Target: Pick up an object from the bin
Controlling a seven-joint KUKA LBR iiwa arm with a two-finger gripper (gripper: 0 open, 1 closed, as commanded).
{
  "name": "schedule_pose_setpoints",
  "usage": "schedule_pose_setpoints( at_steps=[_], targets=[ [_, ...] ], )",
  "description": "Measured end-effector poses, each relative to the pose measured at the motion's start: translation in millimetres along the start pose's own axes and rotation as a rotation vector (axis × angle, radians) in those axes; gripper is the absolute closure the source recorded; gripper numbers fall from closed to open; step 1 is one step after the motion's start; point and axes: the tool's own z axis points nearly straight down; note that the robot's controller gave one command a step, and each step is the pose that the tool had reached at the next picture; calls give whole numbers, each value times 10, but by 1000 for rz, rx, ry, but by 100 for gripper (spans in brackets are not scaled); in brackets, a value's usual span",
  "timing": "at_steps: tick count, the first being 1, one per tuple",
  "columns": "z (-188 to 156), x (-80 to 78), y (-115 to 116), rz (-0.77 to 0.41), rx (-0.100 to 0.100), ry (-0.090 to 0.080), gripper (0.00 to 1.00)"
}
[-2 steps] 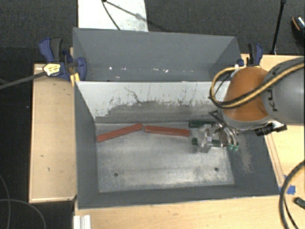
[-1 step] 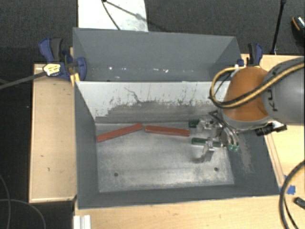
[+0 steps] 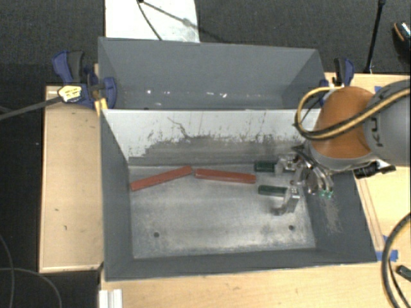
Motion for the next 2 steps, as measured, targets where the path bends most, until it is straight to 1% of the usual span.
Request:
schedule_pose_setpoints(
  at_steps=[1,2],
  targets=[
    [-2,5,14,-2,0,1,100],
    [-1436,318,283,-55,-1,-4,100]
  ],
)
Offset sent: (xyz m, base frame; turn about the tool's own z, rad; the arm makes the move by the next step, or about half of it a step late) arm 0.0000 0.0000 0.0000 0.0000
